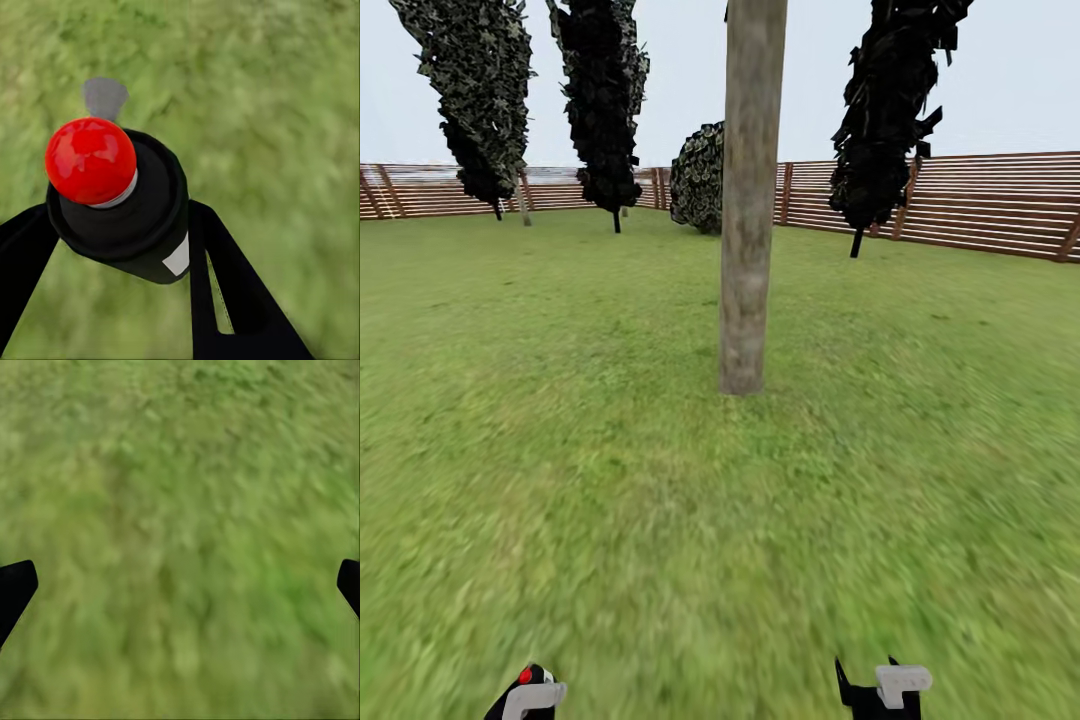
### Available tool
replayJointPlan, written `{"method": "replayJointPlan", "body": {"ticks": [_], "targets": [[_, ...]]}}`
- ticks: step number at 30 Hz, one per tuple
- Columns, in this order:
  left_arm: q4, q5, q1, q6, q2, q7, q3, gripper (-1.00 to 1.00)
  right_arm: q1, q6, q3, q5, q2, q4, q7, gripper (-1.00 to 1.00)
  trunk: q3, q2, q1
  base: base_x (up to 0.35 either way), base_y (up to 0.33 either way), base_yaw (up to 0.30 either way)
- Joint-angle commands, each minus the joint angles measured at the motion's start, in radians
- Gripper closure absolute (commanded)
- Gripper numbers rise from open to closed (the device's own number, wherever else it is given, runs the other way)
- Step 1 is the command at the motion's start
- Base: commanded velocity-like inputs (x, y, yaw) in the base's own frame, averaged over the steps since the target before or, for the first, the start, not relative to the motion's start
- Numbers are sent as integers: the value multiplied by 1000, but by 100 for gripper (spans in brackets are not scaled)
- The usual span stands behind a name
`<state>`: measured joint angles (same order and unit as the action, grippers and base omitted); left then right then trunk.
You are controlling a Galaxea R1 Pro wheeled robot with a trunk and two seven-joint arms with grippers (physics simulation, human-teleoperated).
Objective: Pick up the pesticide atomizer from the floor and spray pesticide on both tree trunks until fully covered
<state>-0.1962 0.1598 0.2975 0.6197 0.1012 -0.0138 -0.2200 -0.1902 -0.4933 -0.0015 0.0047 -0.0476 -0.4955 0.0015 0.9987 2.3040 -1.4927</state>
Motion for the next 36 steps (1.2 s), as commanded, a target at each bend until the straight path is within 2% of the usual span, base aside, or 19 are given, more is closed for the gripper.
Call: {"method": "replayJointPlan", "body": {"ticks": [1,36], "targets": [[0,0,0,0,0,0,0,100,0,0,0,0,0,0,0,-100,0,0,0,337,0,0],[0,1,0,0,0,0,0,100,0,0,0,0,0,0,0,-100,0,0,0,337,0,0]]}}
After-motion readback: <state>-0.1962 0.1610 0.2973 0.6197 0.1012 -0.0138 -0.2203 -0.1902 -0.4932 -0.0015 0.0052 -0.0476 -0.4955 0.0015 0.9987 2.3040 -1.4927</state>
